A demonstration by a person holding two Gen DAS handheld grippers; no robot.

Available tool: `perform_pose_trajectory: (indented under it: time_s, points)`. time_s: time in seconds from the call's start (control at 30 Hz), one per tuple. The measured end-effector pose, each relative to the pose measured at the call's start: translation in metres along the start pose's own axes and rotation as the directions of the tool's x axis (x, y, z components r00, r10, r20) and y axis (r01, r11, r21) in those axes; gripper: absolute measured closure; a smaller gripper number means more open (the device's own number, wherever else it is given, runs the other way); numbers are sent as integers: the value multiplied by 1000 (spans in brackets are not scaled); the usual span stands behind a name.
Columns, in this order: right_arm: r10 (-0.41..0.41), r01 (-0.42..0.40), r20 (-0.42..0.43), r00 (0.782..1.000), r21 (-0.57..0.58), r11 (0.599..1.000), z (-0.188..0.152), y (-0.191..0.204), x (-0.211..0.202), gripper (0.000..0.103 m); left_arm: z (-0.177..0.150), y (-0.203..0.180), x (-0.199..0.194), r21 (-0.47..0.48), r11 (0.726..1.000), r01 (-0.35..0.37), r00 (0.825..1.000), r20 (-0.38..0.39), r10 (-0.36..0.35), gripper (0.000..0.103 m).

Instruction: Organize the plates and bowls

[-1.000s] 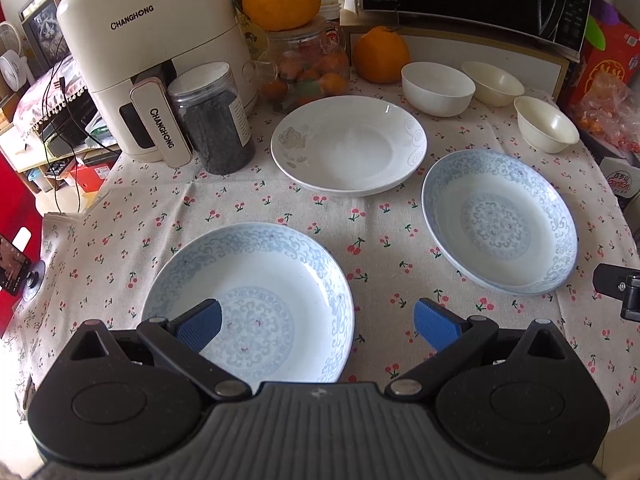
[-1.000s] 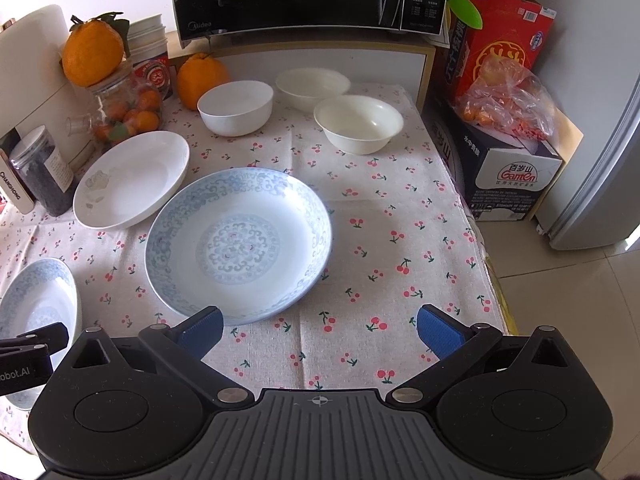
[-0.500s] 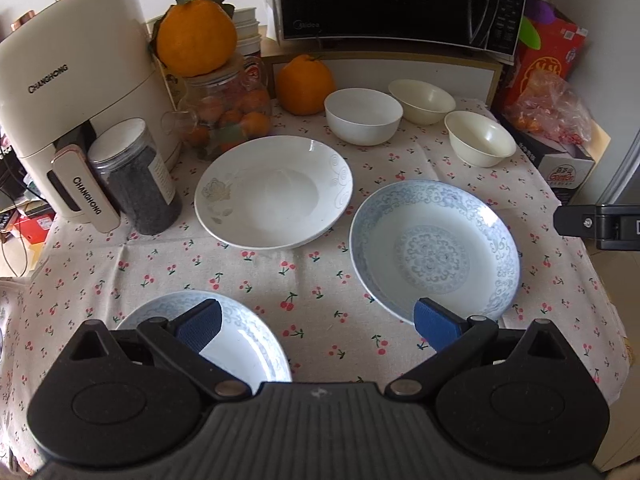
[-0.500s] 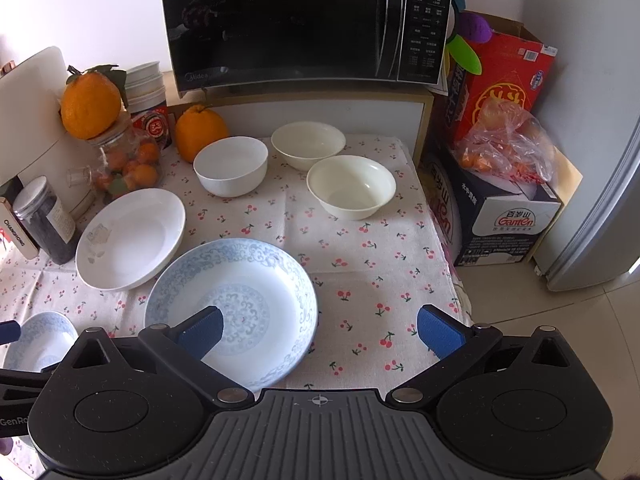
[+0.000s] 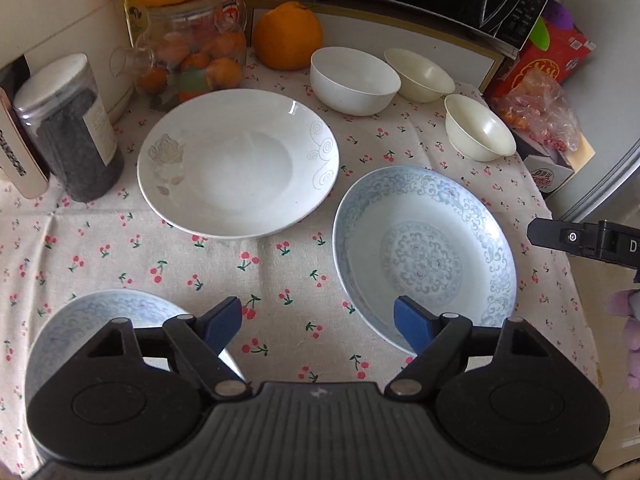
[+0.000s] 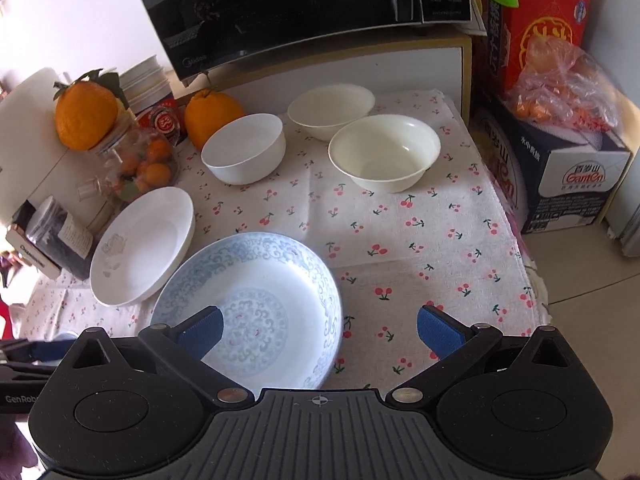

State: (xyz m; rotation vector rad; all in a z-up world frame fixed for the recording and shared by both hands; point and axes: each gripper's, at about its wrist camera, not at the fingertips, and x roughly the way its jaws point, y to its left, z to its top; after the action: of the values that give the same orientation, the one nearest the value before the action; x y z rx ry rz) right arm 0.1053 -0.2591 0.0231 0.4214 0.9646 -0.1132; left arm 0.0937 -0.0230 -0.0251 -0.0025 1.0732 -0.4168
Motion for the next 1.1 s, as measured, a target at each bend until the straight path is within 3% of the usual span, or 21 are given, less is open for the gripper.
perform_pose_trajectory:
  time_s: [0.17,0.23,0.37,0.5,0.7,0.93,1.1]
  points:
    - [111,-107,-13,994,185,977,10,-27,17,1,4,3,20,-16,997,78,997,-11,-79,52]
    - [168,-157,-19,986,268,951,9,-38,26,2,6,4,28,-37,994,100,995,-16,-100,57]
    - [236,-209,-32,971,366,907,4,-53,41,16,9,7,38,-96,985,144,989,-19,-146,65]
    - [272,-220,-66,960,427,877,0,-60,55,42,10,7,45,-109,982,154,988,-12,-156,77]
    - [250,-186,-105,962,415,890,-3,-57,63,77,9,12,51,-127,981,146,989,-9,-149,90]
    - [211,-154,-112,971,382,911,-4,-57,63,88,8,15,49,-128,979,160,987,-2,-162,93]
    - [167,-122,-123,978,308,944,-5,-41,49,88,5,16,38,-109,983,147,989,-8,-148,93]
